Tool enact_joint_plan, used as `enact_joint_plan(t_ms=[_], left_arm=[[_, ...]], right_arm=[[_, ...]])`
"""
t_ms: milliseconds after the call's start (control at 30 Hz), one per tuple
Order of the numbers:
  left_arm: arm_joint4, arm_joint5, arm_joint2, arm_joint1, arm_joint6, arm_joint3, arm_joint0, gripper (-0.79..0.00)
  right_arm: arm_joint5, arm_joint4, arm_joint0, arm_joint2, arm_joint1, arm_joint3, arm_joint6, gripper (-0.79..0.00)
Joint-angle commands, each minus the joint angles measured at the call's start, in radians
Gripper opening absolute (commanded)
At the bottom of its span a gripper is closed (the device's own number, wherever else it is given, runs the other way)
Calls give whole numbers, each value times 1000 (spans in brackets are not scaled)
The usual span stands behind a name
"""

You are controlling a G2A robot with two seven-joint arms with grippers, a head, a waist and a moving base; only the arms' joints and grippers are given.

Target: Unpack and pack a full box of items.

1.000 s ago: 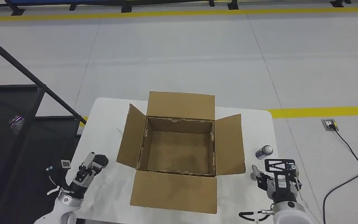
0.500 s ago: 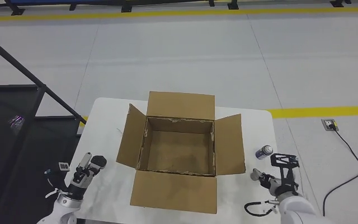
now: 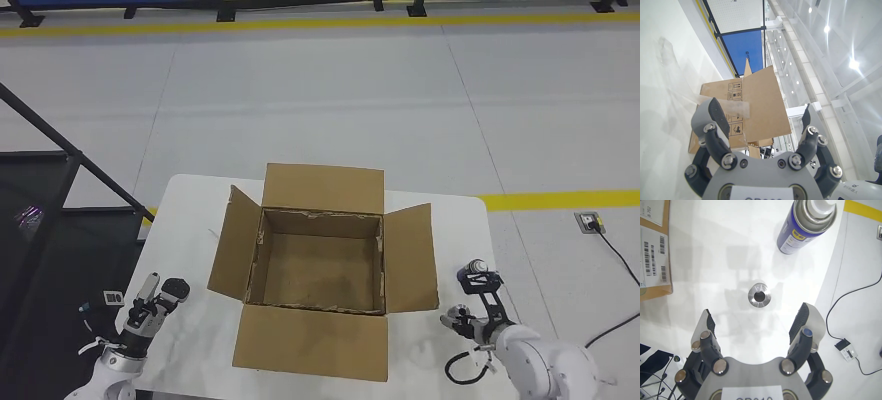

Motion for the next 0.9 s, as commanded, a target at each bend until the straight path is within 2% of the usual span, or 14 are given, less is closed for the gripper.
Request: enact_joint_plan(t_ms=[0, 67, 167, 367, 467, 500, 567, 700, 867], left_arm=[[0, 0, 0, 0, 0, 0, 0, 0], [0, 0, 0, 0, 0, 0, 0, 0], [0, 0, 0, 0, 0, 0, 0, 0], [0, 0, 0, 0, 0, 0, 0, 0], [0, 0, 0, 0, 0, 0, 0, 0], [0, 0, 0, 0, 0, 0, 0, 0], [0, 0, 0, 0, 0, 0, 0, 0], [0, 0, 0, 0, 0, 0, 0, 0], [0, 0, 0, 0, 0, 0, 0, 0]], right_arm=[[32, -10, 19, -1, 1, 33, 4, -6], [27, 18, 38, -2, 3, 62, -3, -43], [17, 26, 51, -5, 7, 90, -7, -49], [36, 44, 82, -14, 12, 140, -2, -12], [34, 56, 100, -19, 15, 159, 4, -55], [35, 57, 103, -21, 16, 164, 7, -95], [34, 60, 109, -25, 18, 171, 10, -397], [39, 68, 121, -26, 23, 185, 17, -529], [38, 82, 135, -29, 29, 211, 23, -557]])
